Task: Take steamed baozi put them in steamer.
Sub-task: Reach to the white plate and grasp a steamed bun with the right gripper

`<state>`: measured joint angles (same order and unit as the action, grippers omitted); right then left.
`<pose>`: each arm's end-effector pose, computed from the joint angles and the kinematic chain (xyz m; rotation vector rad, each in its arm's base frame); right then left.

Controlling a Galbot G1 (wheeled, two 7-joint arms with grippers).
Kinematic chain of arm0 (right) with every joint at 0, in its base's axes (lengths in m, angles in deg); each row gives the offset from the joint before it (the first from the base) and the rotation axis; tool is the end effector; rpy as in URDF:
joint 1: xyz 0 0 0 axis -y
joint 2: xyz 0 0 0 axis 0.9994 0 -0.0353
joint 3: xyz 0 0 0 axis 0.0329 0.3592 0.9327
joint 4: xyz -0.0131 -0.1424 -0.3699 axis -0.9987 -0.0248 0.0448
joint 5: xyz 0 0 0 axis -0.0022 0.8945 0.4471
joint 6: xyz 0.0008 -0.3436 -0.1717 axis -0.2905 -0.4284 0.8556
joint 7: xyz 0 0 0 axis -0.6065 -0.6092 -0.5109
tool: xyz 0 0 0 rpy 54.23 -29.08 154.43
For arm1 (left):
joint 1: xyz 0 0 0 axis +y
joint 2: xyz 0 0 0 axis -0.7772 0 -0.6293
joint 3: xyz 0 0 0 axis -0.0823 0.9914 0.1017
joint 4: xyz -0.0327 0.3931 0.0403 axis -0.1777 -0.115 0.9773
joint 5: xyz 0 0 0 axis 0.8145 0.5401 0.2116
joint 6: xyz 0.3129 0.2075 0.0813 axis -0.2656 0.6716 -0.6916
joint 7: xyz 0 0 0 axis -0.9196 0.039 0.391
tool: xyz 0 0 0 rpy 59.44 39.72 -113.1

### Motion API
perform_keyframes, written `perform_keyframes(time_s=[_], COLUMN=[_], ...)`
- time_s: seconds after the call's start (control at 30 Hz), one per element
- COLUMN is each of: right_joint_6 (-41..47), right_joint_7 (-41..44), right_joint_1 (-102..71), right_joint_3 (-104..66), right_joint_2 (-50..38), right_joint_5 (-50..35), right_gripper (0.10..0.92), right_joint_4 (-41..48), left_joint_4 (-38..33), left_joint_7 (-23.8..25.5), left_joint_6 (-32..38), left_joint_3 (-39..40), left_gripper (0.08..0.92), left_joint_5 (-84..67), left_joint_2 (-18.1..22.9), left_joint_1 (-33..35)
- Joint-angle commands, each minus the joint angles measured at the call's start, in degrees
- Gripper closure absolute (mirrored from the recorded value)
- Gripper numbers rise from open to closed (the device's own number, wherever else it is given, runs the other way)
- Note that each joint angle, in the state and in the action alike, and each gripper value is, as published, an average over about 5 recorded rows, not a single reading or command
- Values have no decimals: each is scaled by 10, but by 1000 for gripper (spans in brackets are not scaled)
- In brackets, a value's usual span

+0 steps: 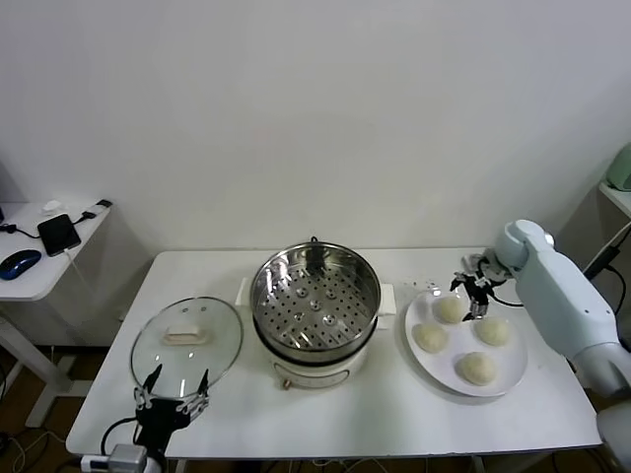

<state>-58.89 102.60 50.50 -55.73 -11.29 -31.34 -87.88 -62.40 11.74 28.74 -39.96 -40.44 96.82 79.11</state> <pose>0.6327 -0.2209 -0.2636 1.2706 -1.3680 1.3754 0.1213 0.0663 -0.3456 0.0192 -2.7916 -0.2380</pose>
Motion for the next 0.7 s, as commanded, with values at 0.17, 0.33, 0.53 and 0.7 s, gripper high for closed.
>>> perform_keyframes(time_s=[0.17,0.33,0.53,0.7], right_joint_6=[-2,-2,-2,-2], right_joint_7=[-23,-21,-18,-20], right_joint_1=[-1,-2,-4,-4], right_joint_3=[-7,-14,-13,-13], right_joint_2=[17,19,22,24], right_joint_5=[26,28,28,30], right_gripper=[203,203,203,203], right_joint_4=[26,30,32,33], left_joint_4=[6,10,13,12], left_joint_7=[-1,-2,-2,-2], left_joint_6=[3,5,1,1], left_joint_3=[1,2,4,3], left_gripper=[177,177,177,177], left_joint_5=[0,0,0,0], left_joint_2=[-1,-1,0,0], left_joint_1=[5,5,1,2])
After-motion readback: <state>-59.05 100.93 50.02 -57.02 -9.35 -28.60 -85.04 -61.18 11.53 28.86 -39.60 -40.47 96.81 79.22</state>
